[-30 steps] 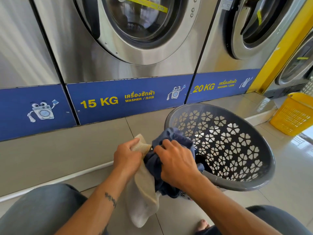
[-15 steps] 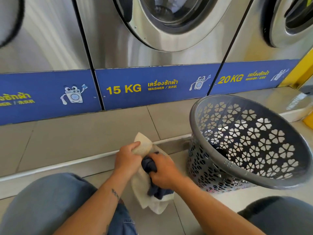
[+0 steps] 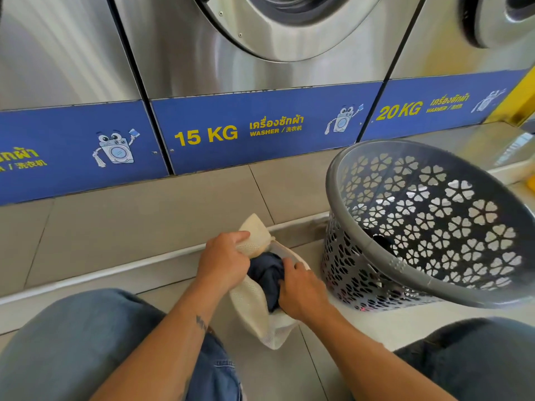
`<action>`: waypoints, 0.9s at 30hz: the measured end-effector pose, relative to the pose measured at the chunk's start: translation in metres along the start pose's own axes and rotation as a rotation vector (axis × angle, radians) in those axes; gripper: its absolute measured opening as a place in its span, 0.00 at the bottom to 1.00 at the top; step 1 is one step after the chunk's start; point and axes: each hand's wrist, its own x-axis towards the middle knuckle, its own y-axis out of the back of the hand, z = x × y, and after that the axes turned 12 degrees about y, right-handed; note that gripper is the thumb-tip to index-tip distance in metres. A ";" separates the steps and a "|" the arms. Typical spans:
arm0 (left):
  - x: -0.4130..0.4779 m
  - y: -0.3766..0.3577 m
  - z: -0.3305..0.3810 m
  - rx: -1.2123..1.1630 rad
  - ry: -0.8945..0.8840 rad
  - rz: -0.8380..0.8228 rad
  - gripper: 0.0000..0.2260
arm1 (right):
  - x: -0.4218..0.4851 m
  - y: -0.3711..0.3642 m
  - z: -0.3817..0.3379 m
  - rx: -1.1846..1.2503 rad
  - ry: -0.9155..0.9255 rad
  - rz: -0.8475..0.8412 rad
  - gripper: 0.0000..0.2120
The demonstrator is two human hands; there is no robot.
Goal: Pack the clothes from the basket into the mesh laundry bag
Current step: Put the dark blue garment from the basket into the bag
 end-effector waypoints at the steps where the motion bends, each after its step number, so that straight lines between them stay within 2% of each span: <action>1: 0.001 -0.001 -0.001 0.022 -0.007 -0.003 0.27 | 0.001 0.001 0.001 0.059 -0.023 0.018 0.18; 4: 0.003 -0.004 -0.003 0.056 -0.040 -0.033 0.26 | 0.001 0.006 0.002 0.260 0.000 0.076 0.06; 6: 0.003 -0.006 -0.004 0.055 -0.068 -0.052 0.26 | 0.002 0.004 -0.001 0.325 0.055 0.028 0.05; 8: 0.002 -0.008 -0.003 0.038 -0.088 -0.051 0.25 | -0.002 -0.002 -0.001 0.299 0.107 -0.121 0.12; 10: -0.001 -0.009 -0.002 0.018 -0.103 -0.045 0.23 | -0.007 -0.008 0.003 0.137 0.134 -0.256 0.21; 12: -0.004 -0.010 -0.003 0.015 -0.130 -0.055 0.22 | -0.011 -0.006 0.008 0.052 0.118 -0.290 0.24; 16: -0.006 -0.012 -0.004 0.018 -0.180 -0.047 0.22 | -0.013 0.024 0.007 0.129 0.119 -0.232 0.22; 21: -0.005 -0.017 0.000 -0.030 -0.193 0.004 0.21 | -0.023 0.107 -0.008 0.332 0.174 -0.174 0.18; 24: -0.005 -0.023 0.007 -0.020 -0.201 -0.006 0.23 | -0.027 0.173 -0.006 0.442 0.242 -0.012 0.18; 27: -0.005 -0.030 0.013 -0.001 -0.207 -0.023 0.23 | -0.025 0.221 0.025 0.388 0.212 0.207 0.18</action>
